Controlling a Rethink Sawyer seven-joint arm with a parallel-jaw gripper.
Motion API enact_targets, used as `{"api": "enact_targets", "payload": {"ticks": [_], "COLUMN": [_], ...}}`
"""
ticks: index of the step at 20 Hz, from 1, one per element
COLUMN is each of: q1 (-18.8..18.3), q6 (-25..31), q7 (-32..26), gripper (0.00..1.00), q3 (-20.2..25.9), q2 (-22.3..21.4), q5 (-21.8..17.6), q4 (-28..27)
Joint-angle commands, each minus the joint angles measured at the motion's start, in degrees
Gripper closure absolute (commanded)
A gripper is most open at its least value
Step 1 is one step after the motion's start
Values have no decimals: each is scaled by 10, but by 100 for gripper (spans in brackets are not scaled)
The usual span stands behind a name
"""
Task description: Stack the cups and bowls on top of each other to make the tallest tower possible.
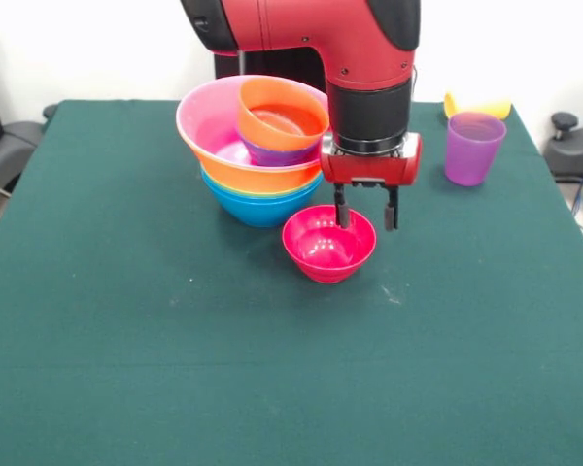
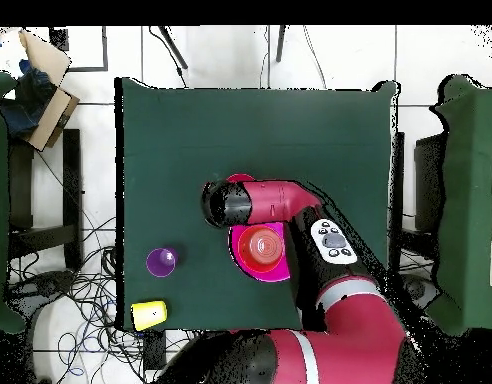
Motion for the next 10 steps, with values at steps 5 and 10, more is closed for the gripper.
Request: {"api": "enact_targets", "payload": {"ticks": [5,10], "q1": [-2,8], "q6": [-38,-59], "q7": [-9,10], "gripper": [0,0], "q3": [4,-3], "q2": [0,7], "q5": [-49,-50], "q4": [27,37]}}
